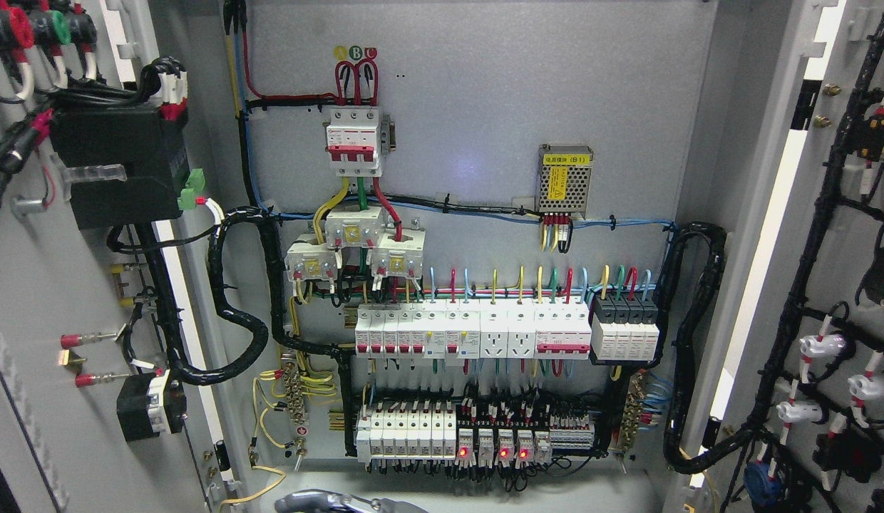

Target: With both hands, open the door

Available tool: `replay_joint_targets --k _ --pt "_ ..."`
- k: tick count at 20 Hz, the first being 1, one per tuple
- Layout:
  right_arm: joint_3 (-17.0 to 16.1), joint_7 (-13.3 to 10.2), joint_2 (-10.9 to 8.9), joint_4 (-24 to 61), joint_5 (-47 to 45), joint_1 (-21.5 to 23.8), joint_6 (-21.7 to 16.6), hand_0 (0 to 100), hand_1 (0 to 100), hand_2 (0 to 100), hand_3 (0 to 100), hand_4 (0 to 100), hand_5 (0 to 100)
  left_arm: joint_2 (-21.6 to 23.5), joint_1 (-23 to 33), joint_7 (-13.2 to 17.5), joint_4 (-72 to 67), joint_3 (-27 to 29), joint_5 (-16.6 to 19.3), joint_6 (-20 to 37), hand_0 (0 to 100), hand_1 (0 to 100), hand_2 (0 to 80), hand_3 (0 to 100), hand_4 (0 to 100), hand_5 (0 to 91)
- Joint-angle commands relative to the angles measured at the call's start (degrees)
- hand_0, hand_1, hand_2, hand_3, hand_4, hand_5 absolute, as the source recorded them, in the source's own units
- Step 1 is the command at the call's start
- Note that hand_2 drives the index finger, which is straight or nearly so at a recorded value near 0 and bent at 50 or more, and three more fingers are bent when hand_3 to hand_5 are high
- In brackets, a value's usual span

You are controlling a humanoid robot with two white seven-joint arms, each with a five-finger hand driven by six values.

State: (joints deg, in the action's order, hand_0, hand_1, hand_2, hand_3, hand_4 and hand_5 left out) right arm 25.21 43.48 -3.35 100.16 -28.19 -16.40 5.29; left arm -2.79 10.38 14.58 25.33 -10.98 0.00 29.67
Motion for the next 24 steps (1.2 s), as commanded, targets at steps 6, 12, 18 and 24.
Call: replay_joint_targets --k 6,12,18,24 --pt "-17.73 -0.06 -14.22 16.90 -0.02 28.77 -24.16 0 0 0 0 0 0 7.80 7.11 -0.43 70.19 -15.22 -1.50 21.72 0 0 0.0 0 0 0.0" --pt "-25.38 -0.15 -14.49 19.64 -0.20 35.38 -35.24 0 0 0 0 0 0 6.58 7.11 -0.43 72.84 -8.29 -1.50 41.93 0 0 0.0 0 0 0.0" --pt "-30.04 -1.89 -14.57 19.72 -10.18 35.04 -39.74 0 0 0 0 0 0 2.54 2.03 -0.34 75.73 -4.59 -1.50 52.49 0 0 0.0 0 0 0.0" --pt "-30.75 -6.74 -18.53 19.72 -16.46 32.93 -39.65 0 0 0 0 0 0 2.09 -1.76 -0.34 81.79 1.22 -1.76 58.22 0 0 0.0 0 0 0.0"
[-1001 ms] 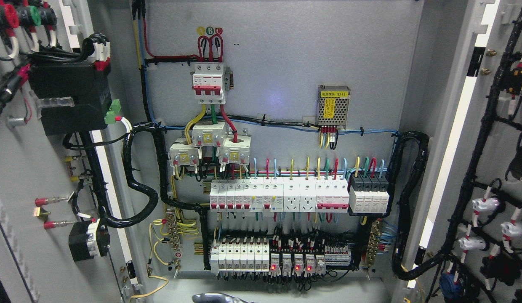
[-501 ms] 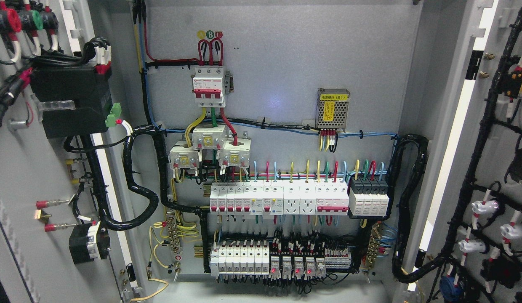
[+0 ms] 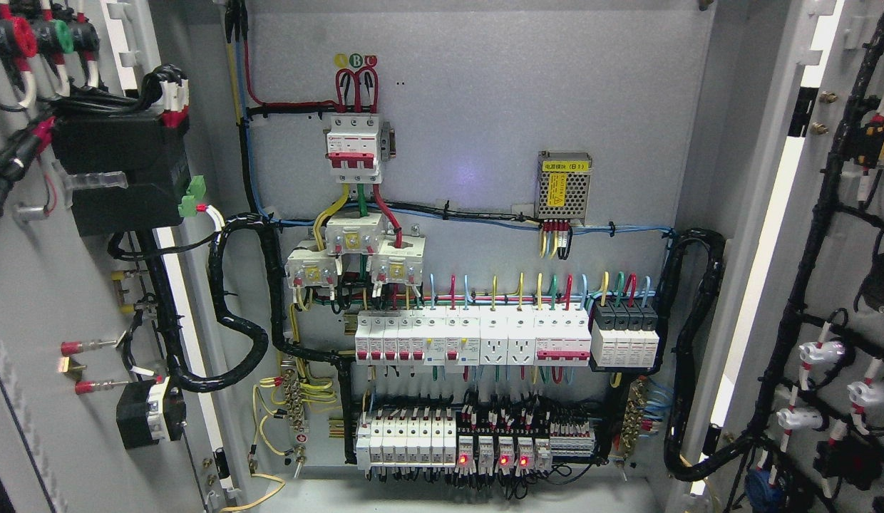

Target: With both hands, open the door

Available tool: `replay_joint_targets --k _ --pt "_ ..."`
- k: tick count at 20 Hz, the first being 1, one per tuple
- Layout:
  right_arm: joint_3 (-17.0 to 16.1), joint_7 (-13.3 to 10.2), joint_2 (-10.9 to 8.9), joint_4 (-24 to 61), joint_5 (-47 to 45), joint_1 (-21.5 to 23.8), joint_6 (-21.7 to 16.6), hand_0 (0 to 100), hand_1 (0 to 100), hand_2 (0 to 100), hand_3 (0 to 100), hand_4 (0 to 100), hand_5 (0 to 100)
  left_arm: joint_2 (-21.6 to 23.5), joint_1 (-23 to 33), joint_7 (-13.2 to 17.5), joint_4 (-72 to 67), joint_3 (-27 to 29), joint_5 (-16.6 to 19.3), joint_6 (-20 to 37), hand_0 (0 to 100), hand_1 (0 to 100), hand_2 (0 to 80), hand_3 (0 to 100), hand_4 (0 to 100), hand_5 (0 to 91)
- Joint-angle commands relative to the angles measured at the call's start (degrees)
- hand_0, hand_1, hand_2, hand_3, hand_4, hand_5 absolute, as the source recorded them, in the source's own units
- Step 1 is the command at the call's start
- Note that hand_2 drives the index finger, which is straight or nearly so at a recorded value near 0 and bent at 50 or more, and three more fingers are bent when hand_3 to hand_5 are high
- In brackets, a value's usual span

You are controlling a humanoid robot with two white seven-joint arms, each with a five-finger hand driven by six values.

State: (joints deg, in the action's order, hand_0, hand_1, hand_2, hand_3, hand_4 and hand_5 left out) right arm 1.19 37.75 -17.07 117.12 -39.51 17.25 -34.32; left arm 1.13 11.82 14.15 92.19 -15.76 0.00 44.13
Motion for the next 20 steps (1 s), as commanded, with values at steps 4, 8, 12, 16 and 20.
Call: replay_joint_targets --k 4,8,12,16,20 --pt "-6.63 -4.35 -5.52 2.77 -5.22 -2.31 -0.05 0 0 0 0 0 0 -0.87 -3.21 0.00 19.07 9.68 -3.86 46.03 0 0 0.0 0 0 0.0" --pt "-7.07 -5.58 -5.52 2.77 -5.49 -2.75 -0.22 0 0 0 0 0 0 0.01 -3.30 0.00 21.36 14.60 -5.35 47.89 0 0 0.0 0 0 0.0" --pt "-10.32 -7.70 -4.64 2.77 -5.66 -4.07 -0.75 0 0 0 0 0 0 2.29 -3.65 0.00 21.45 18.29 -9.22 47.98 0 0 0.0 0 0 0.0" --pt "-11.55 -7.78 -2.36 2.77 -7.32 -4.07 -0.75 0 0 0 0 0 0 4.14 -3.65 0.00 21.71 22.60 -13.00 48.07 0 0 0.0 0 0 0.0" --pt "-11.73 -7.87 -1.12 2.59 -9.00 -3.72 -0.66 0 0 0 0 0 0 5.81 -3.56 0.00 21.72 26.91 -16.34 48.07 0 0 0.0 0 0 0.0"
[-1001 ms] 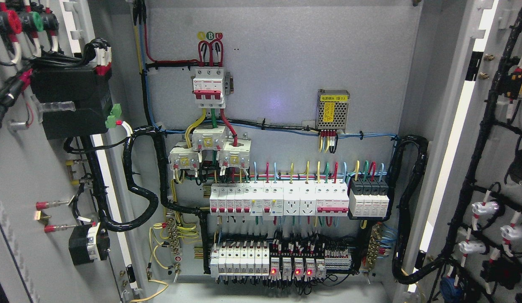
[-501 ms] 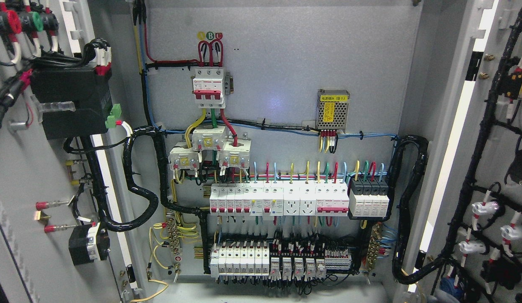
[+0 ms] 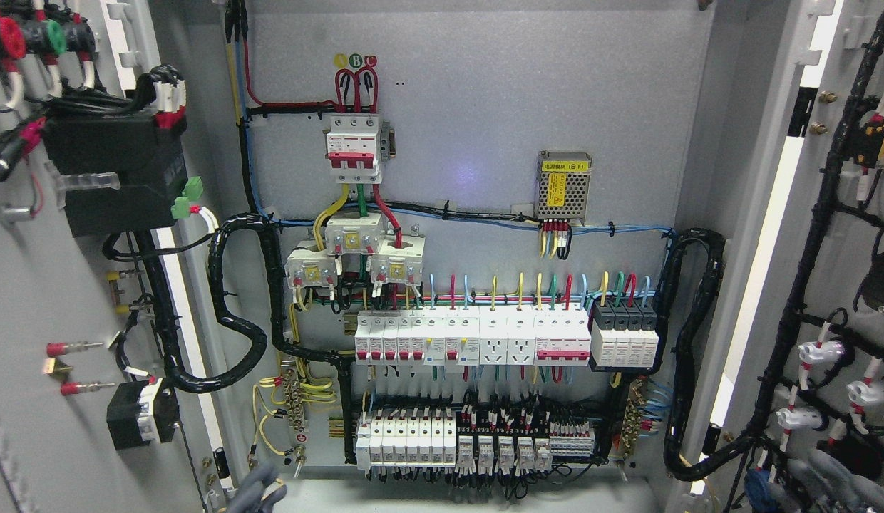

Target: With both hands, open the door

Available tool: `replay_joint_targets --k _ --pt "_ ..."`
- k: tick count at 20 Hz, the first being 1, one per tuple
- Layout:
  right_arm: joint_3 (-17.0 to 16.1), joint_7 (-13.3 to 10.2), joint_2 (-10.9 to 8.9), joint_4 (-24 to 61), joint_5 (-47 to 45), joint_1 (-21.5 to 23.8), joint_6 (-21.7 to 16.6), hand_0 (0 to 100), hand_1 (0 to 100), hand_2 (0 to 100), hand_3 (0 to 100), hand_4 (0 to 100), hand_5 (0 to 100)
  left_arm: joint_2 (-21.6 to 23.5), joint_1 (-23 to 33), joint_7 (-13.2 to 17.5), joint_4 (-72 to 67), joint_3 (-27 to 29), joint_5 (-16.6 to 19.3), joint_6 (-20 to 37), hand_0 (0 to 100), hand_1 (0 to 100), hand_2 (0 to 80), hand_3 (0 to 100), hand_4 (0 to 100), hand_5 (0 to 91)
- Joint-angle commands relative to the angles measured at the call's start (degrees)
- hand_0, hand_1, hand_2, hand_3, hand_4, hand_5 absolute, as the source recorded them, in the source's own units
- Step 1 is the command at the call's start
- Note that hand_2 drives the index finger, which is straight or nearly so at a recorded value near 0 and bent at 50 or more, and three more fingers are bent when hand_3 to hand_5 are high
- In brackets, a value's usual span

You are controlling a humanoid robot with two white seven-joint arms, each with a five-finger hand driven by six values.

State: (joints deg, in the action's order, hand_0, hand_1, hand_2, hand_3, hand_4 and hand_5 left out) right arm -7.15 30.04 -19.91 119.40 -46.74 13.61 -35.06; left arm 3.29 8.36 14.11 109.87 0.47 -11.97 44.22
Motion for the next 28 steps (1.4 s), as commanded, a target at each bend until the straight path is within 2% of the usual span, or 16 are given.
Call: replay_joint_targets --k 1,4,9,13,15,18,28 --pt "-3.92 -0.15 1.71 0.31 -1.77 0.01 0.16 0 0 0 0 0 0 4.00 -0.01 0.05 4.04 11.65 -5.33 47.97 0 0 0.0 0 0 0.0" --pt "-4.89 -0.15 2.06 0.22 -1.86 1.58 0.16 0 0 0 0 0 0 5.75 0.51 0.05 3.87 15.25 -8.23 47.97 0 0 0.0 0 0 0.0" --pt "-5.85 -0.24 2.33 -0.31 -3.26 4.84 0.25 0 0 0 0 0 0 6.20 2.36 -1.01 3.25 22.19 -10.70 47.97 0 0 0.0 0 0 0.0" --pt "-7.17 -3.84 2.77 -1.36 -7.21 6.60 0.34 0 0 0 0 0 0 6.11 3.86 -1.01 0.10 25.71 -10.88 47.97 0 0 0.0 0 0 0.0" --pt "-7.97 -3.93 2.77 -1.54 -8.53 6.78 0.43 0 0 0 0 0 0 6.46 3.51 -1.01 -2.89 26.77 -11.49 47.89 0 0 0.0 0 0 0.0" --pt "-8.41 -4.02 2.85 -2.68 -8.71 6.95 0.43 0 0 0 0 0 0 9.26 1.75 -1.01 -8.42 27.57 -12.89 47.89 0 0 0.0 0 0 0.0" --pt "-12.18 -4.11 3.21 -5.85 -10.90 7.04 0.60 0 0 0 0 0 0 20.60 -10.46 -0.92 -30.13 28.53 -16.59 47.36 0 0 0.0 0 0 0.0"
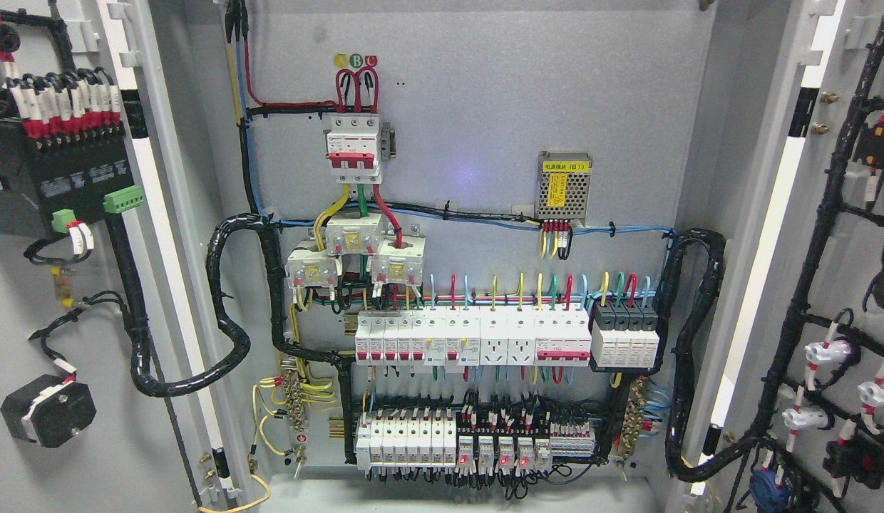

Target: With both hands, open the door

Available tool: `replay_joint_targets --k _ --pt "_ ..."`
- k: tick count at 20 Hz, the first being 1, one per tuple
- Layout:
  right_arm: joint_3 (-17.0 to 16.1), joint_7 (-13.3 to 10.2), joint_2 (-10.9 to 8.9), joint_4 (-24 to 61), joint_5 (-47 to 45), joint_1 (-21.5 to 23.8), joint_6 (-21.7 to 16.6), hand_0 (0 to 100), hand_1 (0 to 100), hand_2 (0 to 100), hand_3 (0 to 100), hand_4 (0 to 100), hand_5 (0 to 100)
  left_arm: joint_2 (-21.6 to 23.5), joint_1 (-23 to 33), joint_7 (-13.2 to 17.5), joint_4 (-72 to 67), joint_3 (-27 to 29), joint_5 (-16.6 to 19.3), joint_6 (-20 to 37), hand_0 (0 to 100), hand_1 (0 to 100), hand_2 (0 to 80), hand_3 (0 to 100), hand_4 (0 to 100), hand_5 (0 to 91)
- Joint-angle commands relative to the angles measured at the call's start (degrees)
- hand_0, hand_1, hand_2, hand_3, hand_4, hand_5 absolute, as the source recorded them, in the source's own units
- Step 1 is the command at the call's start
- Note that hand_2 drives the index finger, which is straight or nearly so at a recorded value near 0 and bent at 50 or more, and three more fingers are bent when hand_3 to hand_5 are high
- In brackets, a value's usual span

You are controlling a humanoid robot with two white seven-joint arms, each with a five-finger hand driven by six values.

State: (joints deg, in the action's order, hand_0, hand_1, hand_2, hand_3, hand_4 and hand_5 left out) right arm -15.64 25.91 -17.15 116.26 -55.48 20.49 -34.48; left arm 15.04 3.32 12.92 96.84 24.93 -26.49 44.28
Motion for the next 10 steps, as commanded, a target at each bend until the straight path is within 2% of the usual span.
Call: replay_joint_targets --k 1,4,10 --pt "-4.22 0.02 0.28 -2.88 -3.39 0.16 0.03 0 0 0 0 0 0 9.82 -6.03 0.27 -18.43 4.16 -2.33 47.39 0 0 0.0 0 0 0.0" --pt "-5.10 0.02 0.10 -3.23 -4.20 0.16 0.03 0 0 0 0 0 0 12.02 -6.74 0.27 -22.56 5.22 -3.74 47.39 0 0 0.0 0 0 0.0" --pt "-6.95 0.02 0.01 -4.89 -4.46 0.07 0.03 0 0 0 0 0 0 13.61 -10.78 0.36 -30.03 4.60 -3.48 47.30 0 0 0.0 0 0 0.0"
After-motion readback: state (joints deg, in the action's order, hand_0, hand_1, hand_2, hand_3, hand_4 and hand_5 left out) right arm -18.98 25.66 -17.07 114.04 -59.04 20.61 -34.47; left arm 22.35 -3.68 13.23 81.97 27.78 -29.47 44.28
